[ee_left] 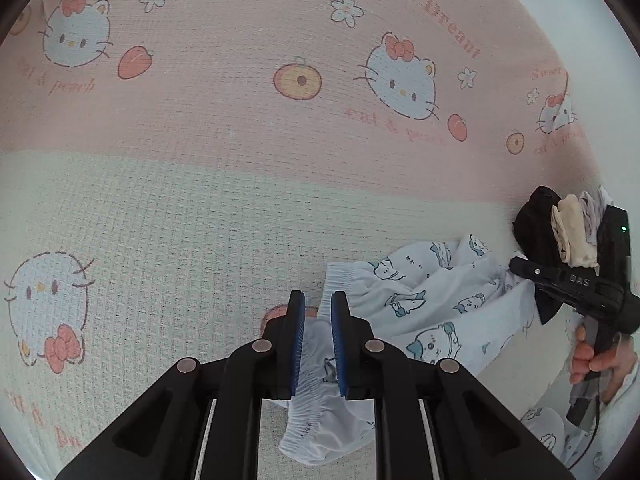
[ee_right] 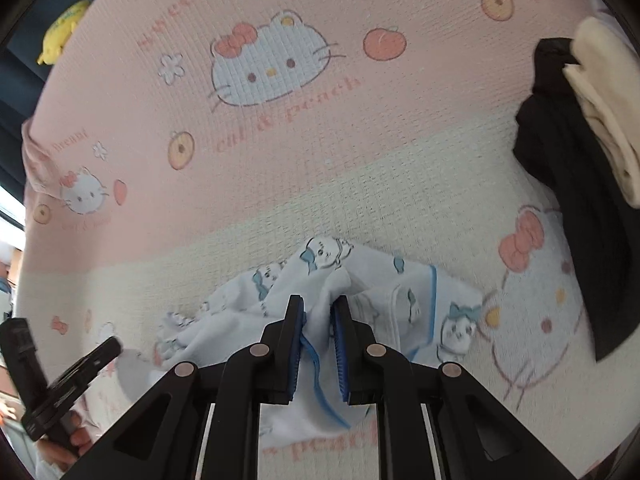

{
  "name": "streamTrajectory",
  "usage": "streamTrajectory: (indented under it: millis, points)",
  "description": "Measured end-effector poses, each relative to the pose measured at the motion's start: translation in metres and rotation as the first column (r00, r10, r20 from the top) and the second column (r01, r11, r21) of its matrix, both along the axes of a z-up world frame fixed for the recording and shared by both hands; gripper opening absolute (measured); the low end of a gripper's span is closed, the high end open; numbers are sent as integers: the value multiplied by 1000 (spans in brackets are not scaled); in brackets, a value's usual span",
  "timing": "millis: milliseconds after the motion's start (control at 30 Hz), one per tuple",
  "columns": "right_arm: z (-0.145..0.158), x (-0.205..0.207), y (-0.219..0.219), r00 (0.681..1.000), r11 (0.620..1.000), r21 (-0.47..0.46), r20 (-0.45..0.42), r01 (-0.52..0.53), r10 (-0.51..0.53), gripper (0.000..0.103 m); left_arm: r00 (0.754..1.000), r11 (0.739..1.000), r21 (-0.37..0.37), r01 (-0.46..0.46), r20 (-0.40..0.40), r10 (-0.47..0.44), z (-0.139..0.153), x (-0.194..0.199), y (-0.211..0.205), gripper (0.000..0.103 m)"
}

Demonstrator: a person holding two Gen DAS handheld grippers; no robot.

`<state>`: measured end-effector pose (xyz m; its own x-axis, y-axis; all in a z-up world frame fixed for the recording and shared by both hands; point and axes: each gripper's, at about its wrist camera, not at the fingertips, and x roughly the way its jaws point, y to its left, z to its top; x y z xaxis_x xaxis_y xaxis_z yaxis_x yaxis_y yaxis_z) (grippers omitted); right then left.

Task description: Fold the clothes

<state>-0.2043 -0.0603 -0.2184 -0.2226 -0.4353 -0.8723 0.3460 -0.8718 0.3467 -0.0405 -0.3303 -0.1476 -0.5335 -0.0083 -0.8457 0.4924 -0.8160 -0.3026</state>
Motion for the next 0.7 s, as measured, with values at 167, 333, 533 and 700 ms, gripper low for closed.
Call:
streamTrajectory:
  millis: [167, 333, 533, 700]
  points:
    - [-21, -12, -12, 998, 995, 93, 61, -33, 28, 13, 999, 999, 0, -39, 15, 39, 0, 13, -9, 11]
    - [-24, -18, -16, 994, 991, 130, 105, -23, 9, 12, 997, 997, 30, -73, 19, 73, -2, 24, -10, 11]
    - [2, -9, 2, 997, 1000, 21, 76, 20, -22, 48, 992, 980, 152, -127, 4, 128, -2, 38, -11, 14]
    - [29, 11, 37, 993, 993, -58, 51, 107, -104, 55, 991, 981, 139, -132, 12, 132, -3, 50, -2, 55]
